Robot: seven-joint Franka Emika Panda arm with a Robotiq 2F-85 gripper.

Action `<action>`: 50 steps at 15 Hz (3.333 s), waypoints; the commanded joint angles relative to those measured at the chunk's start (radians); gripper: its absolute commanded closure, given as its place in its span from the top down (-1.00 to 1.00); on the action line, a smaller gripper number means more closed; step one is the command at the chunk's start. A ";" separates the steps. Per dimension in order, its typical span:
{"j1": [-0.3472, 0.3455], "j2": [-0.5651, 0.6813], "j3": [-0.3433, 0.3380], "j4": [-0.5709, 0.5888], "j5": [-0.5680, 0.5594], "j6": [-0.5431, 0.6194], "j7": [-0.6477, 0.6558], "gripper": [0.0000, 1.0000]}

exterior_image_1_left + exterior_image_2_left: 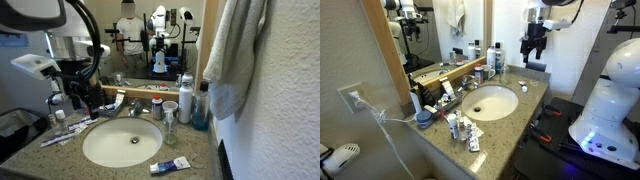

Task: Press the nozzle of the soap bottle

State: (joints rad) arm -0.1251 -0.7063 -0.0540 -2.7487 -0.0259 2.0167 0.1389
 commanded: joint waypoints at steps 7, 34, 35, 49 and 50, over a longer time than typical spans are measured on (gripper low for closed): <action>-0.128 0.302 0.000 0.294 0.006 0.302 0.265 1.00; -0.107 0.891 -0.165 0.633 0.076 0.529 0.398 -1.00; -0.107 0.901 -0.169 0.634 0.084 0.534 0.398 -1.00; -0.084 0.952 -0.195 0.652 0.128 0.525 0.415 -1.00; -0.082 0.951 -0.196 0.652 0.128 0.521 0.418 -1.00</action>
State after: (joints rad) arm -0.2273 0.2350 -0.2310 -2.1123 0.0881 2.5483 0.5362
